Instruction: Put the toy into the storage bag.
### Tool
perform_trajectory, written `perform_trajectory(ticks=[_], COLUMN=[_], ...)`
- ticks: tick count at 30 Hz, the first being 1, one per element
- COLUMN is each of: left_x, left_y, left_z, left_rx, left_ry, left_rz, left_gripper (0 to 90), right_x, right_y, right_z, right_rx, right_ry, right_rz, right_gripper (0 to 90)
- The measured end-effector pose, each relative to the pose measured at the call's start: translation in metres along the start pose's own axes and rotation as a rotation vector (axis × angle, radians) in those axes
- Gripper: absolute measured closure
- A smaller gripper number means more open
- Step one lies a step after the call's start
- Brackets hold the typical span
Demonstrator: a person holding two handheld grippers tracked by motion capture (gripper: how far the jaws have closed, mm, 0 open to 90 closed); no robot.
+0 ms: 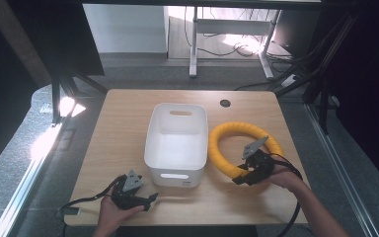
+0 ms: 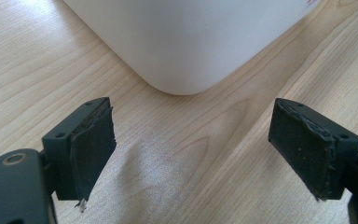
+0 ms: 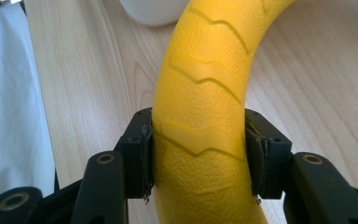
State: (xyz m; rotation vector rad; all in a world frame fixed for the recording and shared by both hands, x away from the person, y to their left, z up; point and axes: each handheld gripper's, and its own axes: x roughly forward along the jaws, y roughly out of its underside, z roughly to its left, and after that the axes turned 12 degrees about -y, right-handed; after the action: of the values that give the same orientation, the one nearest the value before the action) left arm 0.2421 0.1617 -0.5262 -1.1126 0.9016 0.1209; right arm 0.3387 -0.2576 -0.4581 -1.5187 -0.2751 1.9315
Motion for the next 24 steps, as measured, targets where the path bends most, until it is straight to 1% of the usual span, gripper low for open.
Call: perform_trajectory(ticks=[1,2,8,13,15,23,24], left_x=[0.0,0.0,0.0,0.001,0.001,0.0,0.001], left_y=[0.0,0.0,0.0,0.0,0.0,0.0,0.0], left_z=[0.0,0.0,0.0,0.0,0.0,0.0,0.0], left_rx=[0.0,0.001,0.002,0.002,0.003,0.002,0.002], left_ry=[0.0,0.0,0.0,0.001,0.0,0.0,0.0], left_rz=[0.001,0.002,0.002,0.002,0.002,0.001,0.001], left_gripper=[14.7,14.7,14.7,14.7,14.7,14.6,14.6], right_x=[-0.002,-0.005,-0.011,-0.02,-0.021,-0.036,-0.036], right_y=[0.0,0.0,-0.002,-0.004,-0.004,-0.004,-0.004], right_z=[0.0,0.0,0.002,0.0,0.0,-0.003,-0.003], right_rx=[0.002,0.006,0.009,0.019,0.018,0.038,0.038], right_ry=[-0.003,-0.007,-0.018,-0.028,-0.029,-0.041,-0.041], right_rz=[-0.009,-0.03,-0.063,-0.122,-0.13,-0.236,-0.236], right_gripper=[50.5,50.6,50.7,50.8,50.9,51.0,51.0])
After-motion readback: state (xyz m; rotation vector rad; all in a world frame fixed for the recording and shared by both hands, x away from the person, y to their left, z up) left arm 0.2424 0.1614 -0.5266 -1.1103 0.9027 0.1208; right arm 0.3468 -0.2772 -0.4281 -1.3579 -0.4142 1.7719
